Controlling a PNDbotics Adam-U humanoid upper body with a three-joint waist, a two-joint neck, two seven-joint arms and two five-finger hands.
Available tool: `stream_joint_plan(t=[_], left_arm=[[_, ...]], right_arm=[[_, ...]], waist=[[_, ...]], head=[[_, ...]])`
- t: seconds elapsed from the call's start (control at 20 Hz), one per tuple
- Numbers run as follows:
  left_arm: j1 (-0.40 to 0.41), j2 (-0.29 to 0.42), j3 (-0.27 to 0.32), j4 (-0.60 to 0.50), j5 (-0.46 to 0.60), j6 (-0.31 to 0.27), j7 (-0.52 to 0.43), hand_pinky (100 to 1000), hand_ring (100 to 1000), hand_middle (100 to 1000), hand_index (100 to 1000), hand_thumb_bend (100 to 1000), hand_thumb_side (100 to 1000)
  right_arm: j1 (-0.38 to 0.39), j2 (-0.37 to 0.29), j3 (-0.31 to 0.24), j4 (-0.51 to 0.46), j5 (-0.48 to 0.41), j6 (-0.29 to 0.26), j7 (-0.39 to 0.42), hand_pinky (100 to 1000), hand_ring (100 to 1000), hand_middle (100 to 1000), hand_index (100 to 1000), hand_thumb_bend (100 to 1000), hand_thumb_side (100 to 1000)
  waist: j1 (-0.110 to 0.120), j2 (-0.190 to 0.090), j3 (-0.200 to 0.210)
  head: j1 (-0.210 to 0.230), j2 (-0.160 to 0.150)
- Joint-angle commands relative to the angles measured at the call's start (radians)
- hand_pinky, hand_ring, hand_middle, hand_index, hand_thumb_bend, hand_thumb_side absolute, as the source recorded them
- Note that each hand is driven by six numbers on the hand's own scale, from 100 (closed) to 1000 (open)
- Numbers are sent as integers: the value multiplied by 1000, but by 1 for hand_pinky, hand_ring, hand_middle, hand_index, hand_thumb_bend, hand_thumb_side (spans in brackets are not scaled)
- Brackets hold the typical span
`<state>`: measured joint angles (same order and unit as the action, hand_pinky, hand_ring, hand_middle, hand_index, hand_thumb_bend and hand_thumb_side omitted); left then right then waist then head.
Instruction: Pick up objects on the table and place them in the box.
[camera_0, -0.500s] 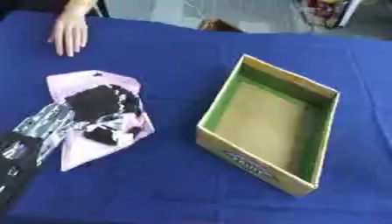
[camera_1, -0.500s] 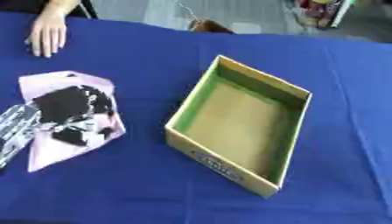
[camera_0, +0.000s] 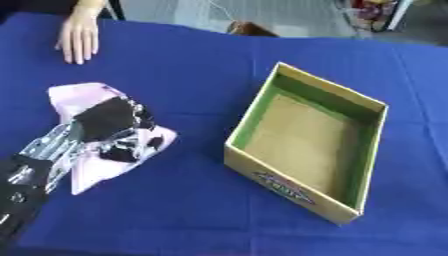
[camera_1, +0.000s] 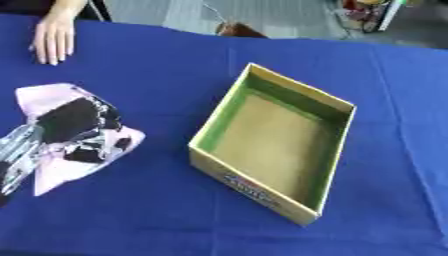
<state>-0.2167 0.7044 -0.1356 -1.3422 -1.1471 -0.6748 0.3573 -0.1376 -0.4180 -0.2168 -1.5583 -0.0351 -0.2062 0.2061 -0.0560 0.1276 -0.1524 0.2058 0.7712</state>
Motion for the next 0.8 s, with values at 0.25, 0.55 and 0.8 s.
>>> stream_joint_plan(t=[0.25, 0.55, 0.8], left_arm=[[2, 19, 1, -2, 39, -1, -43, 100, 100, 100, 100, 100, 384], [2, 41, -6, -42, 76, -17, -87, 100, 100, 100, 100, 100, 383], [-7, 112, -25, -100, 179, -48, -140, 100, 100, 100, 100, 100, 409]], right_arm=[[-5, -16, -11, -11, 3, 0, -4, 483, 611, 801, 929, 582, 682], [-4, -17, -11, -11, 3, 1, -4, 483, 611, 802, 929, 581, 682], [-4, -23, -12, -12, 6, 2, -5, 483, 611, 802, 929, 581, 684]], waist=[[1, -8, 0], [6, -10, -1], [14, -14, -3]], head=[[5, -1], [4, -1], [2, -1]])
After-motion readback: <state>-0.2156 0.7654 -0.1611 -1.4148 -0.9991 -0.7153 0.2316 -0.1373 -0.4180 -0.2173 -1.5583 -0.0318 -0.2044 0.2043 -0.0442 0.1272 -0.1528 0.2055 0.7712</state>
